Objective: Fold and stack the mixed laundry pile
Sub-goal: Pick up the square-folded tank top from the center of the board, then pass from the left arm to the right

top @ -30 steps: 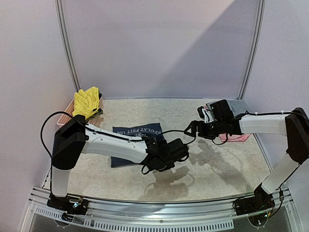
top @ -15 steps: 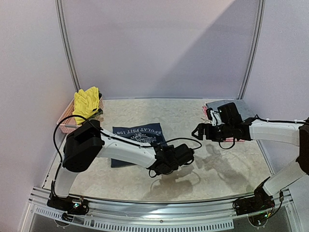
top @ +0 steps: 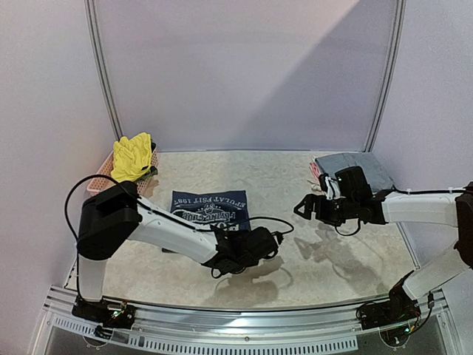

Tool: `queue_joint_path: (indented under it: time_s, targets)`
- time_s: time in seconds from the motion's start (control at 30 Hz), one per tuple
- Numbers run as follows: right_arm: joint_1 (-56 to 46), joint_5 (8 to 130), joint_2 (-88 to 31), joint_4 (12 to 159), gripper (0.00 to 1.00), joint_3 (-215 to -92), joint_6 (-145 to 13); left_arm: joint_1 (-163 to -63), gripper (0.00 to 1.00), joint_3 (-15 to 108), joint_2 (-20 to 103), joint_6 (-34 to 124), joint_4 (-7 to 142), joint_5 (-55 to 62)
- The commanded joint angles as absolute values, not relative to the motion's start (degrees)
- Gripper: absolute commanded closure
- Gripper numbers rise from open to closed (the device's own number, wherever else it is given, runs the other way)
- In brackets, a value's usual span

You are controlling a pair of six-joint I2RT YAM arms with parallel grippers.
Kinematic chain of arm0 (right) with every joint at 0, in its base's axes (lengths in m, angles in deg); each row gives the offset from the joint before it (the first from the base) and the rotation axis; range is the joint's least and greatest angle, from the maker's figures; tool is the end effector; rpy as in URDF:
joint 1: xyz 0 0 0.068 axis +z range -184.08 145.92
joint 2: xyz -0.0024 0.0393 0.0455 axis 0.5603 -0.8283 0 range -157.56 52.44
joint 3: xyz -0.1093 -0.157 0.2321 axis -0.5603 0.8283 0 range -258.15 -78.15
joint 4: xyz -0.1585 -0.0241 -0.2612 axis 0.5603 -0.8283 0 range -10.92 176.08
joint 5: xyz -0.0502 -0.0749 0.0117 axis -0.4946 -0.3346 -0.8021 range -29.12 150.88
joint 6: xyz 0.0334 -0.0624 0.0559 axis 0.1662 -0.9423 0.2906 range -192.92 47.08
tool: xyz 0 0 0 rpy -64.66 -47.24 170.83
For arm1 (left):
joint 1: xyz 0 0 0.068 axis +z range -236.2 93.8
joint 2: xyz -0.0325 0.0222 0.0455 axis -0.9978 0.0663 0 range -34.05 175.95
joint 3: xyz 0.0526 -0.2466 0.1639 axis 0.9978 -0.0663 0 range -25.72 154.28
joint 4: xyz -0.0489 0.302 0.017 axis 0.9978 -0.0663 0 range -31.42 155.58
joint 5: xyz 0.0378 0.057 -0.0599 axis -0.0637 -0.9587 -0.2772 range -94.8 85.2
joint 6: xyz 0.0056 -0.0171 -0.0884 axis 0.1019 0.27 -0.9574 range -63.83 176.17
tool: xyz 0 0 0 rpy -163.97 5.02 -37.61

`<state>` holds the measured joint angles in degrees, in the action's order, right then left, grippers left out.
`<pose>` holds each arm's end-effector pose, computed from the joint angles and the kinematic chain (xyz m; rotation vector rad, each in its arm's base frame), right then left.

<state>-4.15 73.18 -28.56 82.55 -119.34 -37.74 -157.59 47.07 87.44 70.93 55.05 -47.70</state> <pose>0.2934 0.1888 0.1567 -0.0013 2.4517 0.7909 0.2048 -0.4365 0.0687 1.3812 1.8390 0.4923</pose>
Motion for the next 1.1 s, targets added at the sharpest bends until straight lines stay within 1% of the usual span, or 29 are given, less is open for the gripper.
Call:
queue_joint_path:
  time_s: [0.0, 0.17, 0.33, 0.57, 0.8, 1.07]
  targets:
    - [-4.43, 79.75, -29.68, 96.27, 0.01, -115.89, -28.14, -157.48, 1.00, 40.80, 80.08, 67.61, 63.41, -44.06]
    - [-3.39, 84.22, -34.82, 103.86, 0.01, -116.41, -22.22, -157.48, 1.00, 35.11, 75.28, 64.76, 67.78, -42.51]
    - [-0.11, 85.77, -40.36, 106.49, 0.01, -120.19, -19.66, -157.44, 1.00, 31.07, 71.95, 62.98, 69.60, -41.60]
    - [3.15, 89.38, -49.86, 115.63, 0.01, -124.24, -12.98, -157.48, 1.00, 26.97, 66.10, 61.08, 71.40, -39.65]
    - [5.80, 90.98, -56.93, 117.92, 0.01, -128.94, -9.58, -157.48, 1.00, 24.67, 60.52, 60.12, 71.39, -39.22]
    - [7.76, 93.18, -63.99, 123.43, 0.01, -131.59, -5.07, -157.71, 1.00, 23.83, 58.88, 59.56, 71.65, -39.98]
